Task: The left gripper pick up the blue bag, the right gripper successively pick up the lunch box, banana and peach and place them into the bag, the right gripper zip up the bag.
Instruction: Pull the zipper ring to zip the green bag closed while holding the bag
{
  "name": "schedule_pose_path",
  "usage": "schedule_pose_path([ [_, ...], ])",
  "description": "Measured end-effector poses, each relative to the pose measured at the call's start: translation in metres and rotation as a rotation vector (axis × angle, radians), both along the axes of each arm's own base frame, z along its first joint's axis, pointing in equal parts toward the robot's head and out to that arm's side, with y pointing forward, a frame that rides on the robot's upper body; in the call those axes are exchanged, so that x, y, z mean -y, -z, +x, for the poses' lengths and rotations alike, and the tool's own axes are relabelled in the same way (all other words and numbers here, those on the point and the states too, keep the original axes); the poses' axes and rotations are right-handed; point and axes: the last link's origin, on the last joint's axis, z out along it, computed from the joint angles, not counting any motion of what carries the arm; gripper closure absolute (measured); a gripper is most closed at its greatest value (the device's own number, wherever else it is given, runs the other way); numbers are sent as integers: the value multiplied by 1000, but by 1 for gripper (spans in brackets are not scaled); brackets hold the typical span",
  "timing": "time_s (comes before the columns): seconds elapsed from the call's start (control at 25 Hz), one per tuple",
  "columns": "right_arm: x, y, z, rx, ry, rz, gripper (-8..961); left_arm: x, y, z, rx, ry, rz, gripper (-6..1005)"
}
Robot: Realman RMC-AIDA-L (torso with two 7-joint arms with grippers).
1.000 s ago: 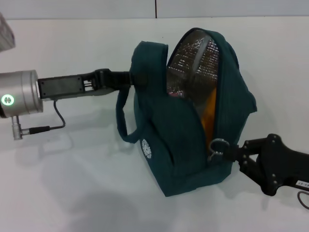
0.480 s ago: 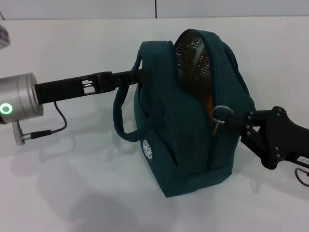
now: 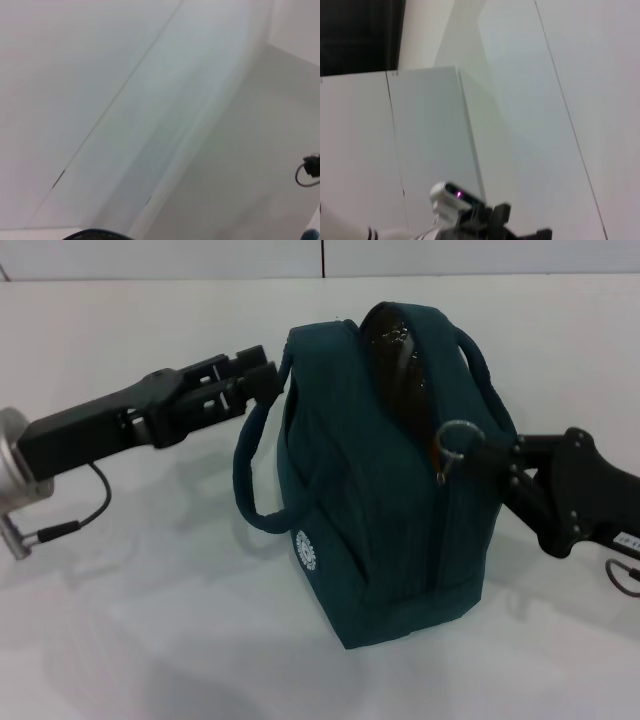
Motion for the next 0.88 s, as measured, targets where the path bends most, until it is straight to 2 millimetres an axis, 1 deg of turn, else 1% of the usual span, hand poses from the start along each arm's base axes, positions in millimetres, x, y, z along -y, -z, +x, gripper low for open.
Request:
schedule_pose_path([
  [0.12, -4, -2, -6, -25, -11, 11, 946, 13, -2, -6, 3, 51, 65, 343],
  [0.24, -10, -4, -13, -51, -19, 22, 946, 23, 0, -12, 9, 57, 90, 278],
  [0.36, -17, -5, -21, -70, -30, 26, 946, 29, 4, -16, 6, 64, 92, 183],
  [0.4, -20, -4, -25, -76, -37, 25, 946, 37, 8, -21, -6, 71, 99, 152],
  [0.44, -22, -4, -29, -82, -45, 23, 946, 38, 9, -22, -9, 73, 101, 120],
  [0.6, -30, 0, -43, -91, -75, 1, 946, 48, 18, -28, -18, 78, 106, 120],
  [0.72, -33, 3, -48, -89, -77, -11, 946, 53, 24, -29, -15, 85, 115, 121],
  [0.76, -37, 6, -53, -81, -83, -21, 946, 54, 26, -29, -14, 88, 123, 121],
  [0.88, -40, 10, -60, -68, -95, -28, 946, 55, 31, -30, -25, 91, 154, 121],
])
